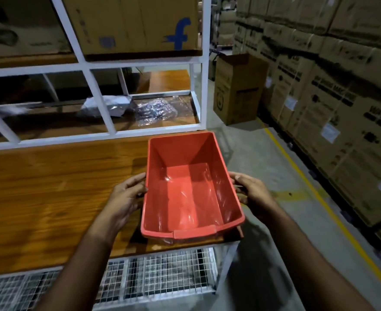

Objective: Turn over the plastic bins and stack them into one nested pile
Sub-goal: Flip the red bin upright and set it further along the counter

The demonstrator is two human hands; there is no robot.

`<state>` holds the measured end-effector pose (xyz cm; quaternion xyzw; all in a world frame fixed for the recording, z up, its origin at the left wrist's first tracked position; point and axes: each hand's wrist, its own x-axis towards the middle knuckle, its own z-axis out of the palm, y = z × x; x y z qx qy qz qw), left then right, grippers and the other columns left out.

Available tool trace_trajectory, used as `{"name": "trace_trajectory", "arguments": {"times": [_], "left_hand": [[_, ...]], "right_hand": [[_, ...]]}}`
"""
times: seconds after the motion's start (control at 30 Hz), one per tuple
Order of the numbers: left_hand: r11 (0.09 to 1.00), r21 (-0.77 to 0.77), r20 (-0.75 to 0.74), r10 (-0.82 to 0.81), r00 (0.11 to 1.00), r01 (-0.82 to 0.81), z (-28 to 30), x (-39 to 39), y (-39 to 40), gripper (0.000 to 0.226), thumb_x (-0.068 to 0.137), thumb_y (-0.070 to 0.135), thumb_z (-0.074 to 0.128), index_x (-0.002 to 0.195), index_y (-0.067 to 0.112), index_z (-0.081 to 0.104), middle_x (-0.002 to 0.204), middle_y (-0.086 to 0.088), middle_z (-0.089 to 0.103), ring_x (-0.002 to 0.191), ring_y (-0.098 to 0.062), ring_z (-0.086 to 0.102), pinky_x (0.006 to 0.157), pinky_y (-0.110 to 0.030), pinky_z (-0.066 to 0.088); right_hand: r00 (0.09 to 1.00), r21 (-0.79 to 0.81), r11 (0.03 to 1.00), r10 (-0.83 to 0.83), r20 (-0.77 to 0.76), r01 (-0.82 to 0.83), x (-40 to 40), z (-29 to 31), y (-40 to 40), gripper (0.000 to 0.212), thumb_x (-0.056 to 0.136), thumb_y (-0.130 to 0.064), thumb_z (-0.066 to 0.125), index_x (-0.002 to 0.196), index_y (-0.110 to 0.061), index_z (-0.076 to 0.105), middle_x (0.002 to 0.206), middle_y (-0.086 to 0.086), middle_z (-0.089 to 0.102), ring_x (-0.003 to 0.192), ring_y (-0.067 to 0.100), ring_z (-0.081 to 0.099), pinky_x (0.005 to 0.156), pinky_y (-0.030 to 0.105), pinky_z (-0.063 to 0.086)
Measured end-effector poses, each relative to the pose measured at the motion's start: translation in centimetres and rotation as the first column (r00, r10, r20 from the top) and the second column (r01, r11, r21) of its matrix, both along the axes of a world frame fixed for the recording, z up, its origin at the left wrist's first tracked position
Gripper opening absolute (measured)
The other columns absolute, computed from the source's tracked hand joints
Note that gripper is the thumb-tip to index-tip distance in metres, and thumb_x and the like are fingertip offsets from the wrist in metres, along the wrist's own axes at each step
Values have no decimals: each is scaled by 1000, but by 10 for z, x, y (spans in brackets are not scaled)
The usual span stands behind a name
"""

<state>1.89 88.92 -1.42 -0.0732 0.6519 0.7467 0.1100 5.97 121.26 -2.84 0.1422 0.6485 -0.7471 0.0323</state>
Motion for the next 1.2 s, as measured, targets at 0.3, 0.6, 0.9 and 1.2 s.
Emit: {"name": "trace_trajectory", "arguments": {"times": [0.3, 0.6, 0.9, 1.2], "left_hand": [[997, -80, -9, -25, 1000, 24, 6, 2, 19, 39, 91, 0, 58, 125, 17, 66, 108, -10, 75, 86, -18, 72, 67, -32, 58], [986, -162, -27, -36, 999, 32, 9, 1, 31, 36, 97, 6, 51, 129, 18, 63, 110, -10, 74, 82, -14, 72, 59, -28, 57], [987, -163, -25, 8, 1000, -12, 3, 2, 34, 37, 97, 0, 47, 129, 11, 63, 119, -17, 70, 87, -18, 72, 77, -32, 59], [985, -175, -37, -10, 999, 4, -2, -1, 44, 40, 95, -2, 46, 128, 10, 63, 127, -23, 64, 91, -20, 65, 66, -30, 61]], "right_hand": [[999, 215, 976, 32, -31, -25, 28, -46, 7, 25, 88, -11, 59, 109, -11, 72, 87, -3, 78, 83, 18, 70, 80, 34, 59], [987, 404, 908, 149, -54, -115, 17, -106, 13, 38, 88, -44, 49, 125, -45, 62, 118, -2, 72, 111, 15, 67, 99, 43, 51], [987, 340, 932, 152, -46, -128, 15, -113, 12, 53, 92, -51, 46, 141, -33, 51, 132, 0, 65, 121, 16, 60, 107, 39, 46], [991, 218, 967, 135, 14, -135, 8, -129, 20, 57, 88, -56, 48, 139, -32, 54, 134, 2, 64, 123, 18, 59, 107, 46, 46]]}}
